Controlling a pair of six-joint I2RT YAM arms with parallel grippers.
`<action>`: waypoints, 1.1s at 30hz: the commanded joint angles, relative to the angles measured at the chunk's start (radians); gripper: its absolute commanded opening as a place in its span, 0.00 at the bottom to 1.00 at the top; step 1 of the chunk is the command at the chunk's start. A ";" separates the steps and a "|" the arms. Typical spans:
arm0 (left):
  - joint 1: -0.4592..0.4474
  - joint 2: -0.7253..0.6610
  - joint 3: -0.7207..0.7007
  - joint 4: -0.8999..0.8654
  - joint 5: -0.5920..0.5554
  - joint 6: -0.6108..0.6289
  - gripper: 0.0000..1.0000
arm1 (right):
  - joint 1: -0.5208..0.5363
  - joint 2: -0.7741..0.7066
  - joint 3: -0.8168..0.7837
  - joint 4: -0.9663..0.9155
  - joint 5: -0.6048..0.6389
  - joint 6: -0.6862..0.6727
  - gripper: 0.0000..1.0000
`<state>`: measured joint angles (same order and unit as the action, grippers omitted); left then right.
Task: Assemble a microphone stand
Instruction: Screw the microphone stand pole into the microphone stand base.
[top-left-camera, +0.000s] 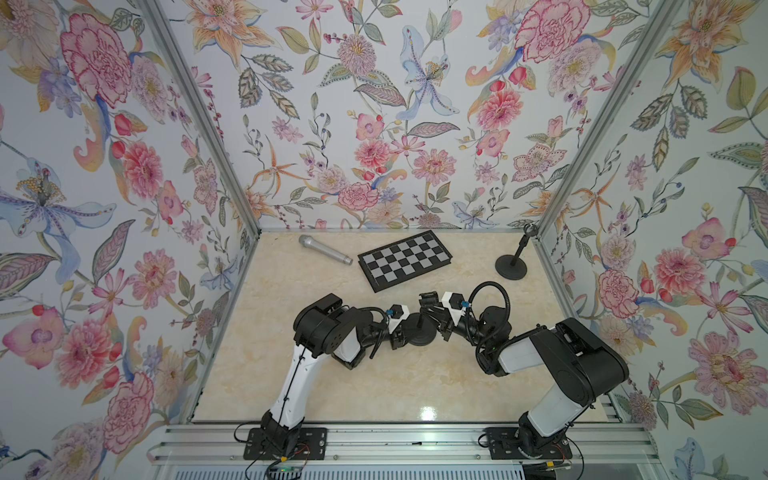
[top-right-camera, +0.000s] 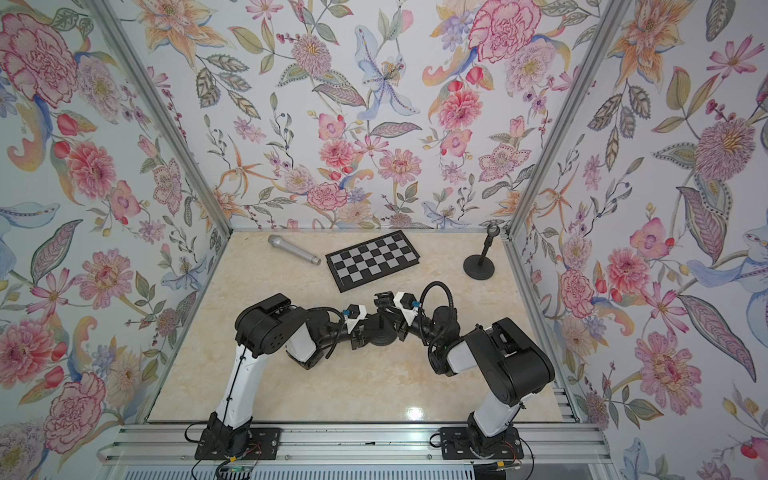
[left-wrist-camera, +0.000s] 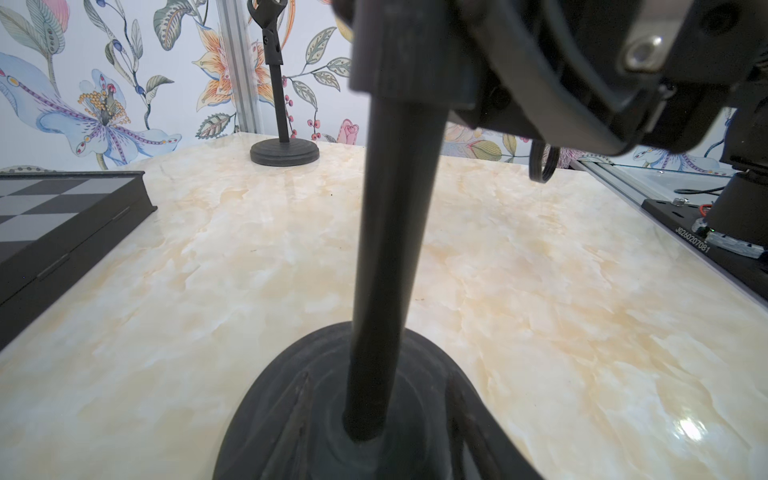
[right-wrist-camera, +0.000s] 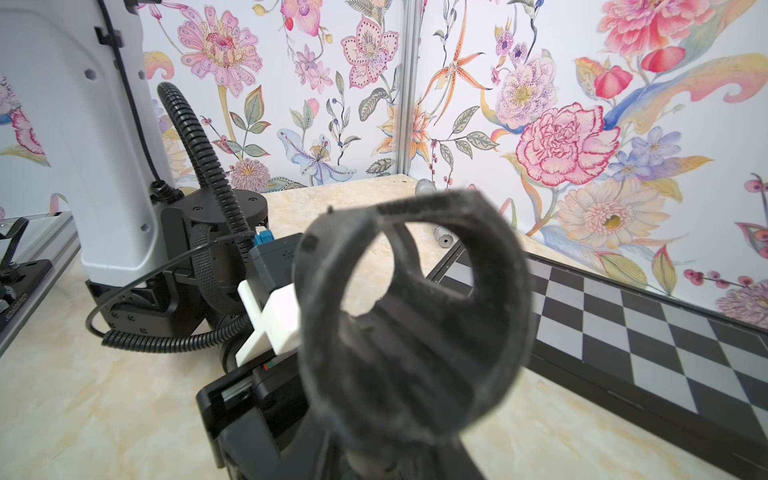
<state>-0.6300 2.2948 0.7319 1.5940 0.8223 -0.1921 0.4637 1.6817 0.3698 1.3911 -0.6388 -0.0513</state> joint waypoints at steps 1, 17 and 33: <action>-0.011 -0.016 0.027 0.248 -0.024 -0.015 0.50 | 0.024 0.052 -0.053 -0.126 -0.027 0.027 0.00; -0.050 -0.028 -0.085 0.244 -0.071 0.137 0.00 | 0.022 -0.095 0.035 -0.399 -0.164 -0.079 0.24; -0.036 -0.013 -0.112 0.245 -0.084 0.139 0.03 | -0.038 -0.103 0.175 -0.533 -0.253 -0.126 0.11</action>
<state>-0.6632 2.2440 0.6460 1.6001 0.7357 -0.1062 0.4206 1.5661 0.5636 0.8192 -0.9230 -0.2253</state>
